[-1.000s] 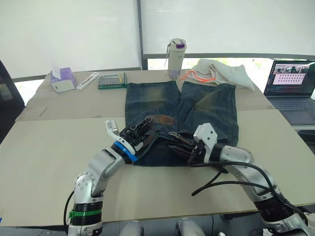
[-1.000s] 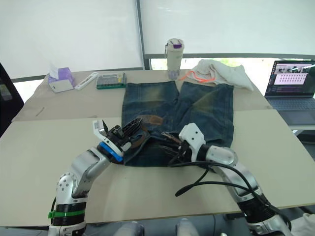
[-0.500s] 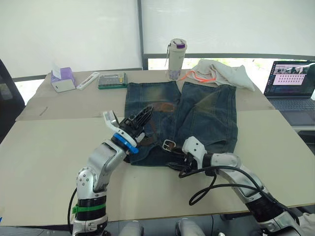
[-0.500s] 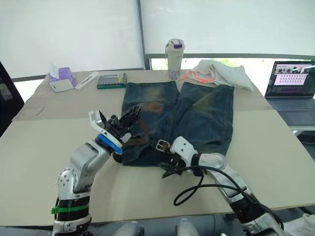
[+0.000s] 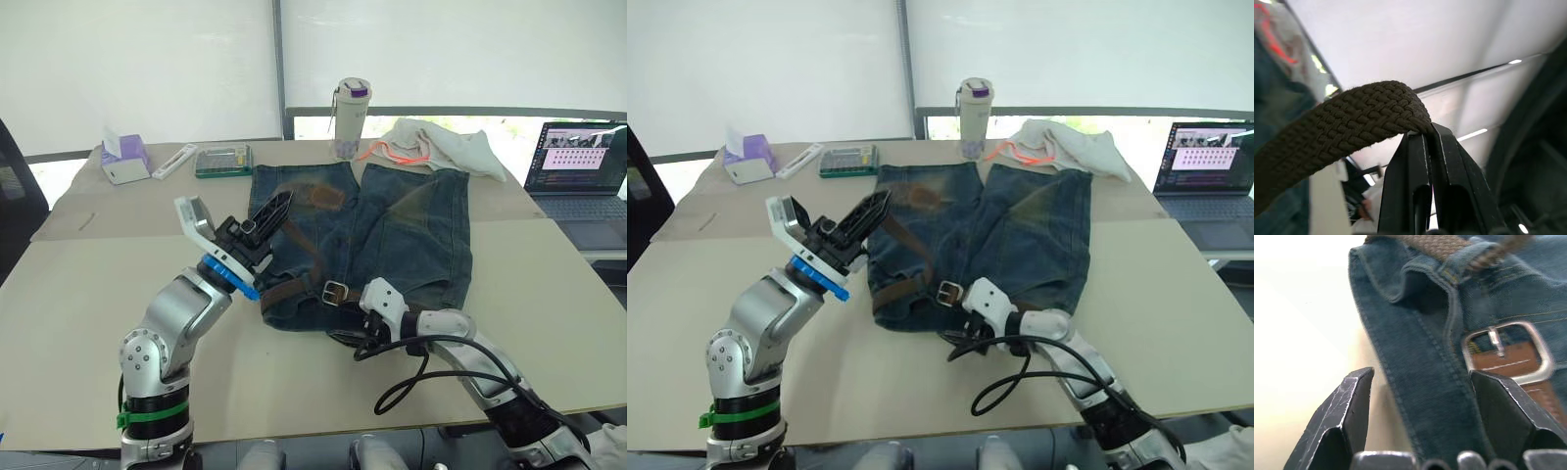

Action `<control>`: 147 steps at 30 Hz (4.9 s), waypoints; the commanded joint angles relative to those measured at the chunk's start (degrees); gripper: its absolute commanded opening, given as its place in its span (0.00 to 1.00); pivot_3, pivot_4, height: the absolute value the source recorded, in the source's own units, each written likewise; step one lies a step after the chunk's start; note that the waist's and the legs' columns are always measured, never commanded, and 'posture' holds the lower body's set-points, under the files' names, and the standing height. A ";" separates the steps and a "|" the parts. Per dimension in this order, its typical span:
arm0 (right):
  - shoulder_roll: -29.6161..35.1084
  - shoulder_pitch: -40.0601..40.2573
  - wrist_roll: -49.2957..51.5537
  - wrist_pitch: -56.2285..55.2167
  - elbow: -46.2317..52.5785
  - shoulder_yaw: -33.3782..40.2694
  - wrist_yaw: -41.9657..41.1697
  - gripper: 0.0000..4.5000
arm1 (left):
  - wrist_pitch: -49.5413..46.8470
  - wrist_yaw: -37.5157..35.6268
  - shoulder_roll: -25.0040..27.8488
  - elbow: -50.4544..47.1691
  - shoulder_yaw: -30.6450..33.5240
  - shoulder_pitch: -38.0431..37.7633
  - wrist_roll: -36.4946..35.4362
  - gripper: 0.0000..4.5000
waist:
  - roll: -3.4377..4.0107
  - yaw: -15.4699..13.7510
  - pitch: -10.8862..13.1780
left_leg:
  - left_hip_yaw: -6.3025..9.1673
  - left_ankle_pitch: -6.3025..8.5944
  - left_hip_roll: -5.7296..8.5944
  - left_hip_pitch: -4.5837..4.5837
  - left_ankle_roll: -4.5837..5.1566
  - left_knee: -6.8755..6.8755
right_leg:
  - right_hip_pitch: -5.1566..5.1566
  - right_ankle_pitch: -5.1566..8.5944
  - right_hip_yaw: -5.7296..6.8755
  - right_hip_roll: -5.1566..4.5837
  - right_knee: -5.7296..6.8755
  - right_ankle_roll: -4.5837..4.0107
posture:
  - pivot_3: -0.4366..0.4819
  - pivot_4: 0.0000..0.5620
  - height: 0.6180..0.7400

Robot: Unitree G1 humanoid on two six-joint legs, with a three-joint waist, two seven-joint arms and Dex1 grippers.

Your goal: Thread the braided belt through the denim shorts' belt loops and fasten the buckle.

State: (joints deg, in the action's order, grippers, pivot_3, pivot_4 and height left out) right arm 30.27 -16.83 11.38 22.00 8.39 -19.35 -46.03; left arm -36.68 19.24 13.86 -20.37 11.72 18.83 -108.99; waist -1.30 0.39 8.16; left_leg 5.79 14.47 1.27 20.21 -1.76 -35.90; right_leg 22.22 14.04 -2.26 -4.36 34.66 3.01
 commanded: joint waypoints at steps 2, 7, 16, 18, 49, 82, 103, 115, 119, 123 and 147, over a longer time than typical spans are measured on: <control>-0.04 1.09 -0.25 0.42 0.52 1.41 0.01 0.77 | -0.85 1.52 4.26 1.43 0.35 -2.12 2.72 0.00 | 0.01 -0.04 -0.01 | -0.01 0.00 0.00 -0.02 0.00 0.01 | 0.00 0.00 -0.03 -0.01 0.02 -0.01 | 0.48 0.27 1.00; -2.37 2.49 4.51 0.85 4.05 6.97 1.58 0.77 | -2.90 3.19 7.13 3.07 -2.03 -6.09 8.46 0.00 | 0.01 -0.26 0.00 | 0.01 0.00 0.01 0.00 0.00 0.04 | 0.02 -0.10 -0.02 -0.02 0.01 -0.18 | 0.48 0.27 1.00; -1.63 2.10 0.41 -6.16 5.96 9.57 2.87 0.77 | -3.71 2.28 6.56 2.77 -2.27 -6.65 12.42 0.00 | 0.01 -0.42 0.01 | 0.00 0.01 0.00 0.01 0.00 0.05 | 0.06 -0.09 -0.02 -0.02 0.02 -0.15 | 0.48 0.27 1.00; 0.37 1.30 -5.18 -10.74 3.64 6.98 2.80 0.77 | -3.90 2.03 6.56 2.72 -2.21 -6.28 12.49 0.00 | 0.01 -0.40 0.01 | -0.01 0.01 0.00 0.01 0.00 0.05 | 0.06 -0.08 -0.02 -0.02 0.02 -0.15 | 0.48 0.27 1.00; 1.40 -4.03 -30.42 -30.53 -9.33 -0.26 9.74 0.08 | -0.76 3.53 3.84 -0.16 -0.66 -3.25 10.26 0.00 | -0.04 -0.22 -0.03 | -0.02 -0.03 0.03 -0.04 -0.05 0.00 | 0.02 -0.24 -0.04 -0.03 0.12 -0.41 | 0.48 0.27 1.00; -11.94 2.94 -17.94 -40.50 -14.59 9.01 23.67 0.32 | 3.20 11.79 -6.86 5.18 -2.11 6.27 12.87 0.00 | -0.03 0.33 -0.04 | -0.06 -0.05 0.06 -0.05 -0.05 -0.02 | 0.04 -0.26 -0.11 0.00 0.21 -0.44 | 0.48 0.27 1.00; -0.33 -3.33 -9.69 -5.30 2.44 7.15 11.15 0.99 | 1.87 13.52 -2.79 2.34 -0.79 5.89 9.02 0.00 | -0.04 -0.31 -0.04 | -0.02 -0.03 0.07 -0.02 -0.04 -0.05 | 0.04 -0.25 -0.07 -0.02 0.21 -0.43 | 0.48 0.27 1.00; -0.54 -3.27 -15.60 -9.42 -0.25 5.25 10.70 0.99 | 1.62 12.36 -2.46 2.60 -0.54 5.08 9.49 0.00 | -0.04 -0.42 -0.03 | -0.02 -0.04 0.10 -0.02 -0.05 -0.06 | 0.04 -0.25 -0.07 -0.04 0.22 -0.42 | 0.48 0.27 1.00; 1.24 -3.67 -21.04 -13.95 -1.75 2.61 10.63 0.99 | 1.53 11.96 -2.45 2.98 -0.60 5.06 9.66 0.00 | -0.04 -0.43 -0.04 | -0.02 -0.04 0.10 -0.02 -0.05 -0.07 | 0.04 -0.25 -0.07 -0.04 0.21 -0.42 | 0.48 0.27 1.00; 1.08 -3.47 -23.14 -15.73 -2.08 2.11 10.94 0.99 | 1.48 11.69 -2.43 3.27 -0.61 5.10 9.69 0.00 | -0.05 -0.42 -0.03 | -0.02 -0.05 0.10 -0.02 -0.06 -0.07 | 0.04 -0.25 -0.07 -0.04 0.22 -0.42 | 0.48 0.27 1.00; -1.39 -3.64 -28.64 -25.33 -6.94 2.05 15.35 0.01 | 1.55 10.95 -2.72 3.64 -0.80 4.81 10.45 0.00 | -0.05 -0.38 -0.04 | -0.02 -0.08 0.10 -0.03 -0.11 -0.07 | 0.03 -0.26 -0.08 -0.03 0.23 -0.43 | 0.48 0.27 1.00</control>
State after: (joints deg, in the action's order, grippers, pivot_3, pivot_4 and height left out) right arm 29.44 -20.91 -18.87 -3.49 0.51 -19.09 -30.83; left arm -35.24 31.01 11.08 -15.49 10.90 23.64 -98.74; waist -1.35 0.01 8.12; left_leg 5.77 14.39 1.37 20.17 -1.87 -35.97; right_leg 22.25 13.78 -2.33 -4.39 34.90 2.58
